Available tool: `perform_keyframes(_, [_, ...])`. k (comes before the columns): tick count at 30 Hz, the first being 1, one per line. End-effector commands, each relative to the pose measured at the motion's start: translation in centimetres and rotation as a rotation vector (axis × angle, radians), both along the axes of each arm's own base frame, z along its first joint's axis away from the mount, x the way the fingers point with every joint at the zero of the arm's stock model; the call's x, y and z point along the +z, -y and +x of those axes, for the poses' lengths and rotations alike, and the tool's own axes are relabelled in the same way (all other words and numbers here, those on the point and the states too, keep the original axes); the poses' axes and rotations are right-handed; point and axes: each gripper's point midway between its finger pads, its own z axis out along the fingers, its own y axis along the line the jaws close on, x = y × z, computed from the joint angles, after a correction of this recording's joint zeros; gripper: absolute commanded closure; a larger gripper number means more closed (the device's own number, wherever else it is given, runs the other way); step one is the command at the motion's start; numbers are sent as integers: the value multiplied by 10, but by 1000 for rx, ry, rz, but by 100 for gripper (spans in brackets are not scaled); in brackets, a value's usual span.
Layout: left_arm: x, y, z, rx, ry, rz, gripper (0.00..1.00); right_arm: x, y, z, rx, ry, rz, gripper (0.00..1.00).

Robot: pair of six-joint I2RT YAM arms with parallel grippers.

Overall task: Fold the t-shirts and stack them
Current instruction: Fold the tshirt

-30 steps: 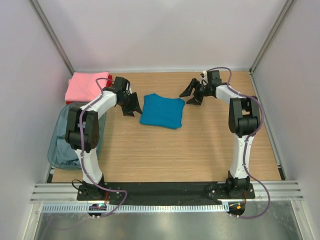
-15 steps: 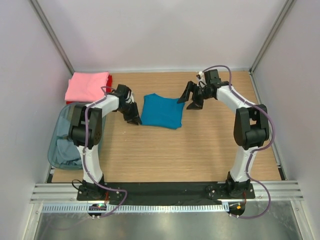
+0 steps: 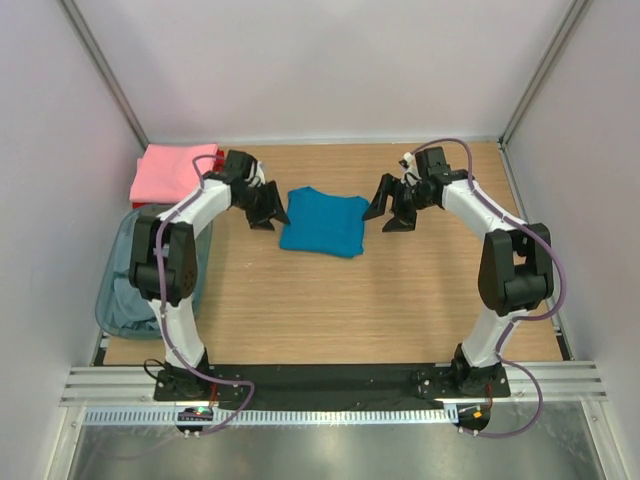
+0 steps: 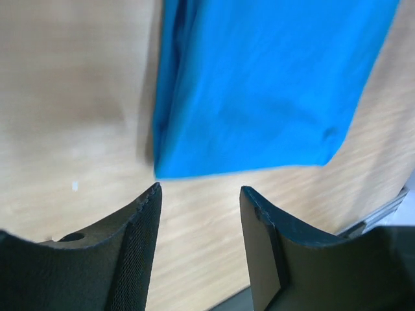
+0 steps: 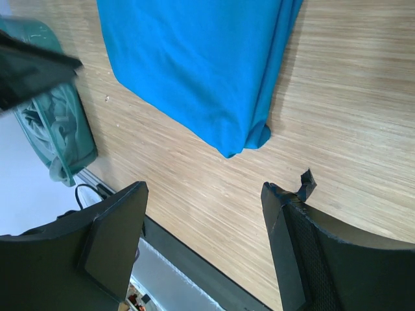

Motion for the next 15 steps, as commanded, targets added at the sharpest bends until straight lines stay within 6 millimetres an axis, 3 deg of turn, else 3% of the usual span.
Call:
perform_keyframes(1, [8, -1, 43, -1, 75, -23, 47, 17, -2, -6, 23, 48, -7, 22])
perform_keyframes(2, [15, 1, 57, -16, 112, -26, 46, 17, -2, -7, 23, 43, -9, 22])
perform_keyframes(3, [0, 3, 62, -23, 84, -23, 46, 18, -2, -8, 23, 45, -9, 22])
perform_keyframes(5, [3, 9, 78, -45, 116, -39, 46, 20, -2, -10, 23, 46, -10, 22])
perform_keyframes(6, [-13, 9, 83, -46, 93, -32, 46, 20, -1, -11, 23, 44, -12, 22])
perform_keyframes(9, [-22, 9, 100, -38, 95, -35, 46, 19, -1, -14, 25, 41, -11, 22])
perform_keyframes(10, [-39, 10, 101, -37, 63, -35, 46, 18, -1, -14, 27, 40, -12, 22])
perform_keyframes(15, [-59, 12, 111, -32, 44, -38, 46, 14, -1, -15, 35, 31, -11, 22])
